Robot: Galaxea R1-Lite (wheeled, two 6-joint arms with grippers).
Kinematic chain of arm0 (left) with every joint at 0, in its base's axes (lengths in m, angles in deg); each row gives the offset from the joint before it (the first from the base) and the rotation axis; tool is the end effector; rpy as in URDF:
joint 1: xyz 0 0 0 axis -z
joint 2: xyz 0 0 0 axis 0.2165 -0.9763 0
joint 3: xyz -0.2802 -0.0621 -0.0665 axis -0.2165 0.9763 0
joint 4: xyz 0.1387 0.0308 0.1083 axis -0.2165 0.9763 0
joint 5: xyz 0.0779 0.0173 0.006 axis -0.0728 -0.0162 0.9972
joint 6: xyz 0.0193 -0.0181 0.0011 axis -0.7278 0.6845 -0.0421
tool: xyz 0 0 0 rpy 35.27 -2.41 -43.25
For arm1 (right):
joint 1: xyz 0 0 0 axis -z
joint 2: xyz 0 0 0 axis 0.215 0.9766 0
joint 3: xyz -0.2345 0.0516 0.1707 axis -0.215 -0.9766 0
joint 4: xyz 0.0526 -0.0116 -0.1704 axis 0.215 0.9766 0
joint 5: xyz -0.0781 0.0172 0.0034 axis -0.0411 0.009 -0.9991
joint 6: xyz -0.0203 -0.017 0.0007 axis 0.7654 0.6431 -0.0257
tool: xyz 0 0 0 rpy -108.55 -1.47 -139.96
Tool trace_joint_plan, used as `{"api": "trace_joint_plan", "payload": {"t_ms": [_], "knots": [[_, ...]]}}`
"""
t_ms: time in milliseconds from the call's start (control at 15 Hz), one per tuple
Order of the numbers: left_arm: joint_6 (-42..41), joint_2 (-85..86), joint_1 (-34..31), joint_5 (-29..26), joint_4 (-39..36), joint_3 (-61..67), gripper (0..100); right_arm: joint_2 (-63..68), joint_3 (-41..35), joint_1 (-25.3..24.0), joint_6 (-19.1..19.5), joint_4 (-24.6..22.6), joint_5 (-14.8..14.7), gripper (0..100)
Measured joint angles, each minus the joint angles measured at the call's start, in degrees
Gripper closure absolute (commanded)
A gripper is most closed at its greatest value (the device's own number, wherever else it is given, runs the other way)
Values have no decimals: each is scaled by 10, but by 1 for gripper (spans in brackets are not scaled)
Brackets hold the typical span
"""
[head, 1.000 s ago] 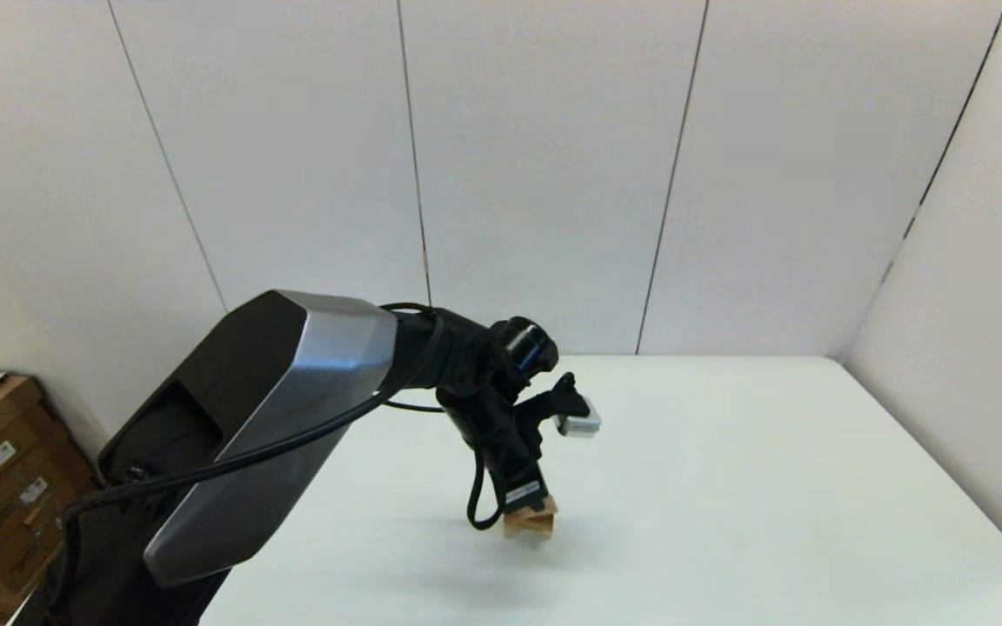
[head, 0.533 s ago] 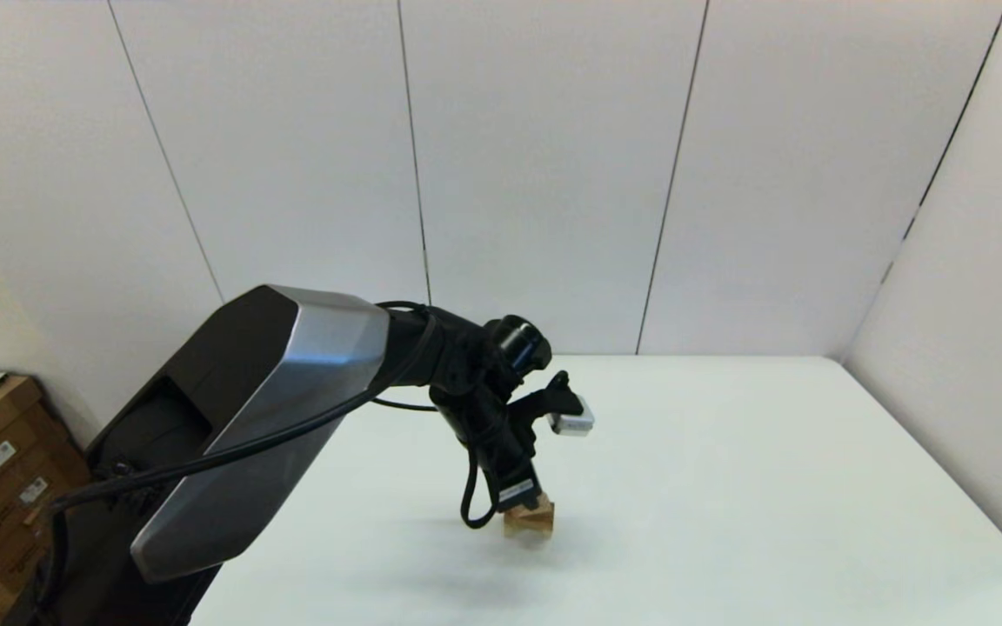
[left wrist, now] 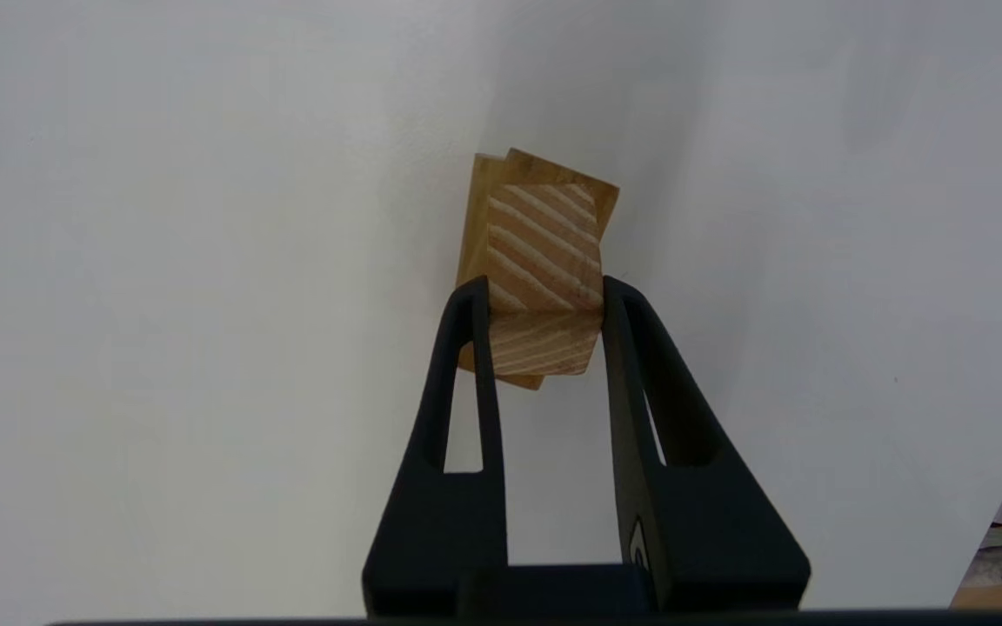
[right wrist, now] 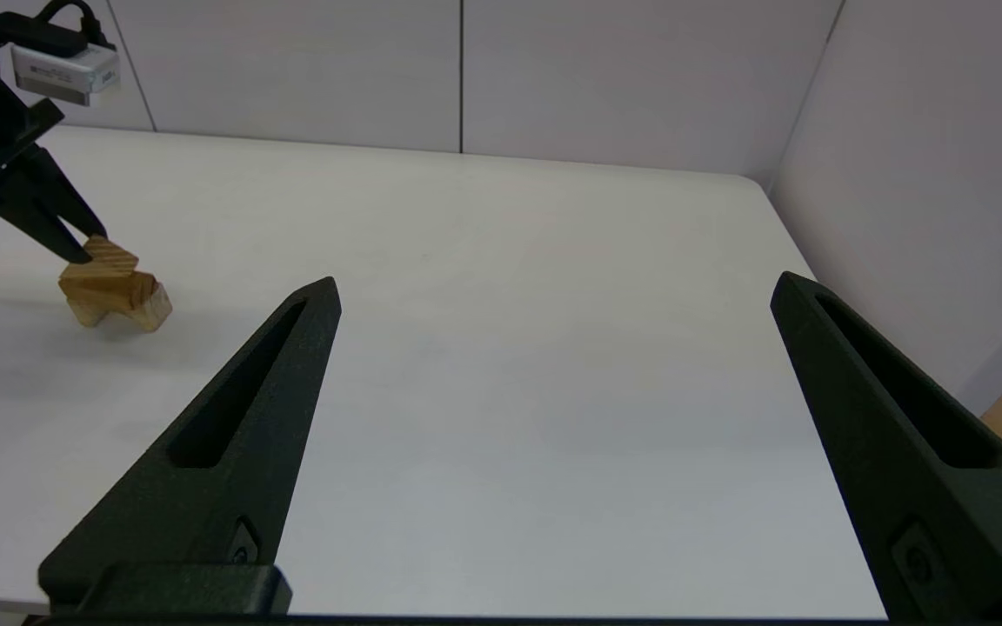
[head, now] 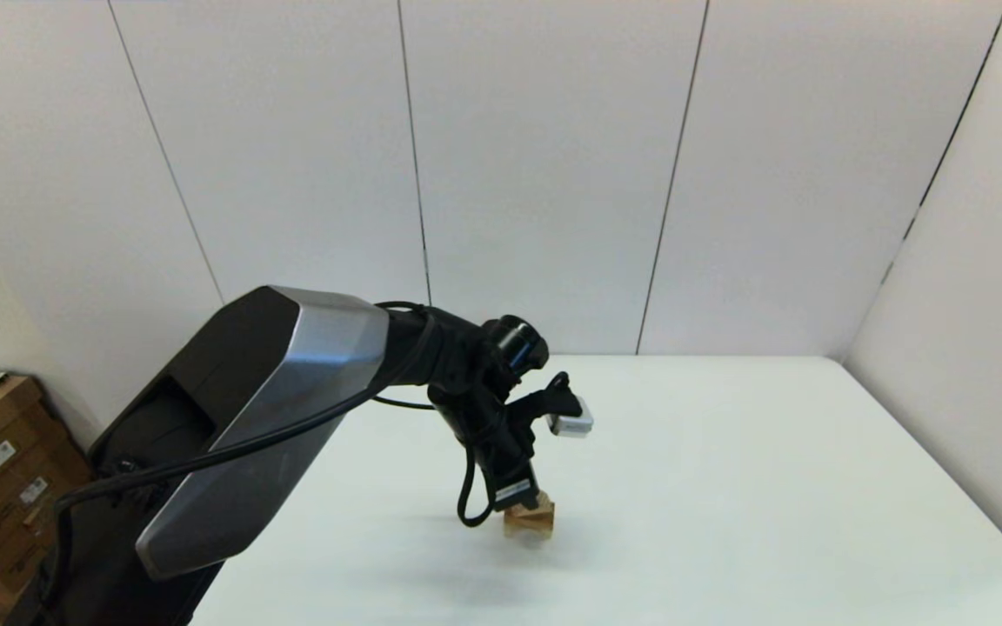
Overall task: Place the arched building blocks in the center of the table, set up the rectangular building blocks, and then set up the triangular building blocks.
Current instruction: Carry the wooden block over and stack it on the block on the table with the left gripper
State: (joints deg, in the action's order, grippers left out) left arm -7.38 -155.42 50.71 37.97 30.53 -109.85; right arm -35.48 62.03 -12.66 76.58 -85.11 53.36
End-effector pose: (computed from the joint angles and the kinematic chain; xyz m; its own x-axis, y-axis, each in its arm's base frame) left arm 0.3432 -0.2802 0.0542 0.0454 -0.4228 -0.9051 0.9860 0.1645 -0.0274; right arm -0.0262 0.0003 0.0757 0.9998 0.0206 0.0037 -0.0203 0.9982 -0.0562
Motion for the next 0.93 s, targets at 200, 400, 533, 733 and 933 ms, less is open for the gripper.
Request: {"api": "trace_joint_plan", "payload": {"t_ms": [200, 400, 533, 733, 933], "knots": [[-10, -2, 0, -1, 3, 1, 100, 0, 0, 0, 0, 0, 0, 0], [-12, -4, -1, -1, 1, 2, 100, 0, 0, 0, 0, 0, 0, 0], [-12, -5, -1, -1, 0, 1, 100, 0, 0, 0, 0, 0, 0, 0], [-12, -9, -3, -1, 0, 0, 100, 0, 0, 0, 0, 0, 0, 0], [-12, -10, -6, -1, 0, 0, 100, 0, 0, 0, 0, 0, 0, 0]]}}
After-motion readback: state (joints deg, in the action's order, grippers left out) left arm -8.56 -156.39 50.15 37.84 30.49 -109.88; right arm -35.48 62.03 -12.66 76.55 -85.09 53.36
